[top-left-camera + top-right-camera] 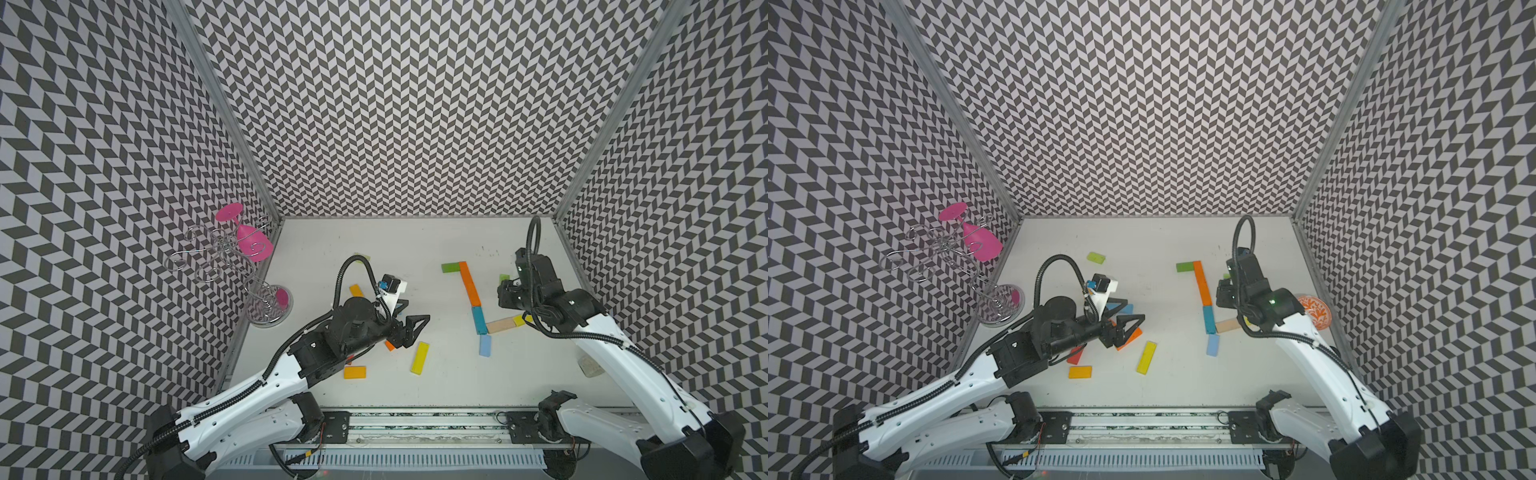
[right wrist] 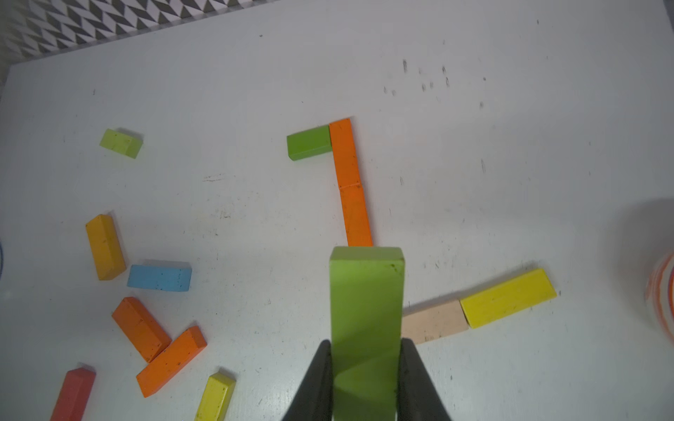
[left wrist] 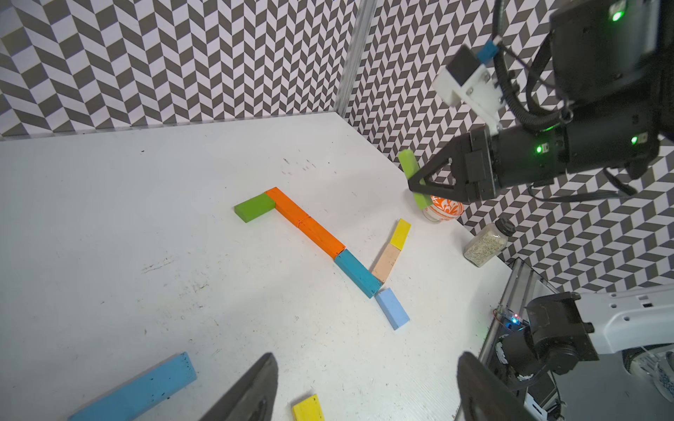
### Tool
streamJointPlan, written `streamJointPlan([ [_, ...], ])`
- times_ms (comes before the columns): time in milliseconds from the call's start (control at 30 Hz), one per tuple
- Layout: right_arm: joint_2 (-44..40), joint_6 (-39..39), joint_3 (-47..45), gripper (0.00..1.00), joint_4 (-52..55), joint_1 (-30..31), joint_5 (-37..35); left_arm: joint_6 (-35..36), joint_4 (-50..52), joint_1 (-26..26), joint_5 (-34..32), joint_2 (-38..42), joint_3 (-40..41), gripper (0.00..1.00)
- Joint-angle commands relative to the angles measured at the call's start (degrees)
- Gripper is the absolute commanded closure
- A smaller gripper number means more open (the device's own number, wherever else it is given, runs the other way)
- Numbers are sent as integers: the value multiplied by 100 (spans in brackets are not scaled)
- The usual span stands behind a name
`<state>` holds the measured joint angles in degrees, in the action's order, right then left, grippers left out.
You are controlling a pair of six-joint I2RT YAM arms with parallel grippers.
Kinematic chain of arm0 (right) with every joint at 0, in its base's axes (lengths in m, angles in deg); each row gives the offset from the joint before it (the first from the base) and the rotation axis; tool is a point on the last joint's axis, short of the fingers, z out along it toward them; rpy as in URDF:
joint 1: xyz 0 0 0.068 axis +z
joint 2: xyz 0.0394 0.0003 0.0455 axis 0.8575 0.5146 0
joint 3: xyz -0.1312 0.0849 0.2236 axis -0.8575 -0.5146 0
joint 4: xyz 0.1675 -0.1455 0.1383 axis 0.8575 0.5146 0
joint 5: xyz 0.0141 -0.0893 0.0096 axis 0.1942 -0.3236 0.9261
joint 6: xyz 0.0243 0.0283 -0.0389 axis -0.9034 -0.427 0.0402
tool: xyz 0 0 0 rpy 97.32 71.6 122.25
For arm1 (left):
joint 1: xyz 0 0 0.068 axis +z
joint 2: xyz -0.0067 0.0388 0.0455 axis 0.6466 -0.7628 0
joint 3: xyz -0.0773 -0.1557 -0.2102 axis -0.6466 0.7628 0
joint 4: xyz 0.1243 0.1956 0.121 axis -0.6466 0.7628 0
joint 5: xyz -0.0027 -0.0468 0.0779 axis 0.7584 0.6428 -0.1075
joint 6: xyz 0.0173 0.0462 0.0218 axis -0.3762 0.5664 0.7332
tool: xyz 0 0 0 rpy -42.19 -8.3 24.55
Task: Assemble a giraffe with building blocks
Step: Assemble the building block at the center of the board.
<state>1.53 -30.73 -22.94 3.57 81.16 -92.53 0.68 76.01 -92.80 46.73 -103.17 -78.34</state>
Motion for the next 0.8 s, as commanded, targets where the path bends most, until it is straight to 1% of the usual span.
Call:
streamJointPlan([
  [0, -464, -1128, -401, 76, 72, -136, -170, -80, -196, -40, 146, 104, 73, 22],
  [100, -742, -1493, -803, 75, 21, -270, -199, -74, -195, -31, 80, 159, 68, 22],
  [167, -906, -1579, -945, 77, -119, -393, -217, -78, -196, -31, 94, 170, 74, 22],
  [233, -947, -1530, -909, 77, -186, -622, -165, -87, -199, -31, 137, 179, 74, 22],
  [300, -791, -1247, -649, 77, -142, -872, -109, -85, -199, -31, 136, 201, 74, 22],
  [367, -514, -758, -233, 77, -62, -1176, -82, -95, -194, -31, 135, 222, 76, 22],
  [467, 89, 323, 615, 78, 29, -1576, 169, -102, -202, -27, 153, 273, 53, 22],
  [533, 527, 1074, 1251, 79, 201, -1652, 40, -104, -200, -22, 147, 349, 53, 22],
  [600, 930, 1830, 1848, 79, 354, -1677, 149, -104, -166, -22, 122, 456, 57, 22],
  [667, 1215, 2472, 2136, 79, 405, -1682, 244, -113, -164, -31, 119, 557, 67, 22],
  [700, 1316, 2850, 2188, 78, 435, -1684, 451, -113, -164, -33, 129, 598, 74, 22],
  [767, 1457, 3593, 2101, 78, 521, -1677, 666, -113, -141, -38, 154, 672, 51, 22],
])
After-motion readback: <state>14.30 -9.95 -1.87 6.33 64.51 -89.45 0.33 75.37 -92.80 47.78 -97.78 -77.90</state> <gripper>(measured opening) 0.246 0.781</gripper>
